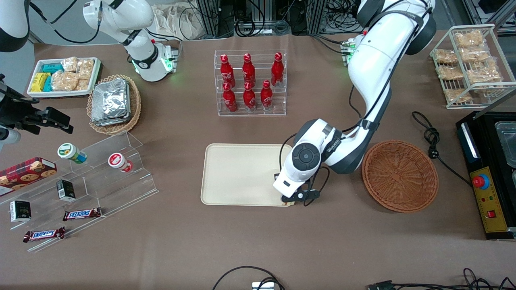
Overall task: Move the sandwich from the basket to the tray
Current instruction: 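Carry the sandwich with the left gripper over to the beige tray, then lower the sandwich onto the tray and open the left gripper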
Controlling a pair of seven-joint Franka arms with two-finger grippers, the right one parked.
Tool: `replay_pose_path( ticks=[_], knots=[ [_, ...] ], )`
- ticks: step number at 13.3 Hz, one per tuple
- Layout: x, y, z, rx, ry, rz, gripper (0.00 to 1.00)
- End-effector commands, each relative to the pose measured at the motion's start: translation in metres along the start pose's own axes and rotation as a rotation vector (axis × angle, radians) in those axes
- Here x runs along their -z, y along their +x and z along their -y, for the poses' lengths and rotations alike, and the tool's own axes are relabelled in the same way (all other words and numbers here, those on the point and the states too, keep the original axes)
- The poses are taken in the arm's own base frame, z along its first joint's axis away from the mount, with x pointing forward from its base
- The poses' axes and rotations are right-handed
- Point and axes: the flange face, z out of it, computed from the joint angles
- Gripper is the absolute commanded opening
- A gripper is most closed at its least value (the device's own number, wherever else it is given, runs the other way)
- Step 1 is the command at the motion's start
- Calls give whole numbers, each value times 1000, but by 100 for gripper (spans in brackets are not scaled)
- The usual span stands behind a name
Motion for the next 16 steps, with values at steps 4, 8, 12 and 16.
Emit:
replay_pose_path(
  ticks=[4,8,12,16],
  knots=[
    [0,-10,-23,-27,-35,4,0],
    [-9,-27,-32,-70,-11,10,99],
    [20,-28,-33,-54,-29,-12,100],
    [89,-52,5,40,25,-48,100]
  ],
)
